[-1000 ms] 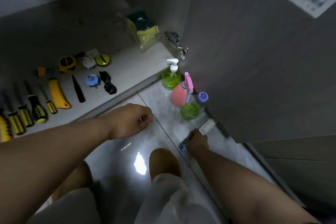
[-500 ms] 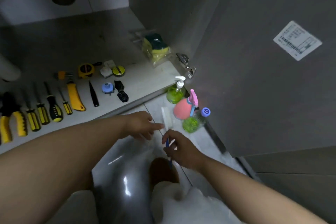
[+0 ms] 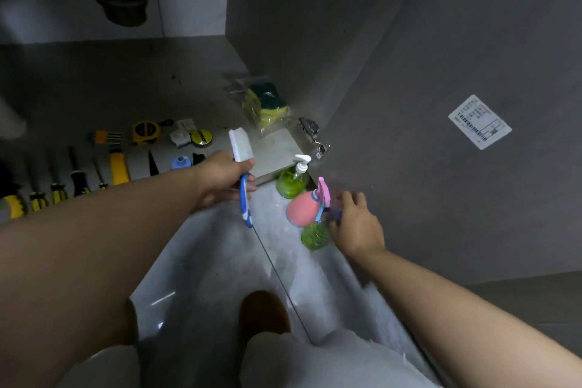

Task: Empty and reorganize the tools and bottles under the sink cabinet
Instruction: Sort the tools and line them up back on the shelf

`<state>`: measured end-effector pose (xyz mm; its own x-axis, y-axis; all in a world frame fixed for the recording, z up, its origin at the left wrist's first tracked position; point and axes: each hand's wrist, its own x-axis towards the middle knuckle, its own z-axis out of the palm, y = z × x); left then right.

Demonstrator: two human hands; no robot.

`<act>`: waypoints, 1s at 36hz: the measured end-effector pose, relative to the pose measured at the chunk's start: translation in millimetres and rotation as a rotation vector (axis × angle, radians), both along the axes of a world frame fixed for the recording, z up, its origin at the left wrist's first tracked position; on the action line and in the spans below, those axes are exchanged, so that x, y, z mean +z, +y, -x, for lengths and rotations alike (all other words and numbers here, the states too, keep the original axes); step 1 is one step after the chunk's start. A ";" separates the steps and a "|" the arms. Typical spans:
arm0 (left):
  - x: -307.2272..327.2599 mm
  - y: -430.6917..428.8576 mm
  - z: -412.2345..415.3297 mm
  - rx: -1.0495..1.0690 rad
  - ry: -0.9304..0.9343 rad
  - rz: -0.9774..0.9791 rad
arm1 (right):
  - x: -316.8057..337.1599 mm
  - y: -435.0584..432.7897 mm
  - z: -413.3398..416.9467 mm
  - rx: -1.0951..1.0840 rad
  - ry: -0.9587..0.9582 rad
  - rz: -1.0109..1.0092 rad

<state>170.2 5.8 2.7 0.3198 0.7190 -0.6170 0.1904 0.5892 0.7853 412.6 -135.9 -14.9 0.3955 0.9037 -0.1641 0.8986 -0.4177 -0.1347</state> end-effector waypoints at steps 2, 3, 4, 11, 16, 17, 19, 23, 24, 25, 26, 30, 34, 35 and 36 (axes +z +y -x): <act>-3.6 2.3 5.6 0.032 0.001 0.023 | -9.7 1.4 -10.5 0.018 -0.016 0.147; -5.1 3.3 8.2 0.040 -0.003 0.044 | -13.9 0.9 -13.7 0.039 -0.022 0.183; -6.2 4.6 10.8 0.044 -0.011 0.071 | -17.2 -0.2 -16.0 0.063 -0.027 0.200; 13.1 27.3 23.8 0.086 -0.105 0.089 | -5.7 -6.7 -20.2 0.161 -0.023 0.170; 23.8 44.3 28.4 0.196 -0.102 0.027 | 42.4 3.5 -7.2 0.250 0.050 0.105; 23.0 46.2 29.4 0.226 -0.101 0.020 | 54.7 8.3 -2.8 0.270 0.078 0.084; 20.3 48.5 32.9 0.282 -0.108 0.017 | 79.8 22.4 8.7 0.293 0.132 0.044; 15.4 49.4 43.1 0.355 -0.144 0.028 | 123.7 67.7 33.7 0.297 0.226 -0.073; 14.6 49.7 46.6 0.372 -0.147 0.028 | 131.0 81.3 39.6 0.297 0.257 -0.095; 14.1 50.0 50.1 0.389 -0.149 0.028 | 136.6 95.6 45.2 0.299 0.285 -0.117; 14.1 50.5 54.0 0.406 -0.149 0.026 | 140.7 110.5 51.2 0.303 0.309 -0.141; 13.2 54.9 69.4 0.469 -0.165 0.024 | 143.6 168.5 78.2 0.343 0.362 -0.217; 8.1 59.1 84.9 0.477 -0.158 0.008 | 129.5 226.0 104.5 0.375 0.325 -0.227; 6.1 59.4 89.1 0.467 -0.153 0.003 | 123.6 239.7 109.3 0.405 0.272 -0.233; 4.0 59.7 93.3 0.461 -0.156 0.000 | 116.6 253.3 113.8 0.436 0.208 -0.240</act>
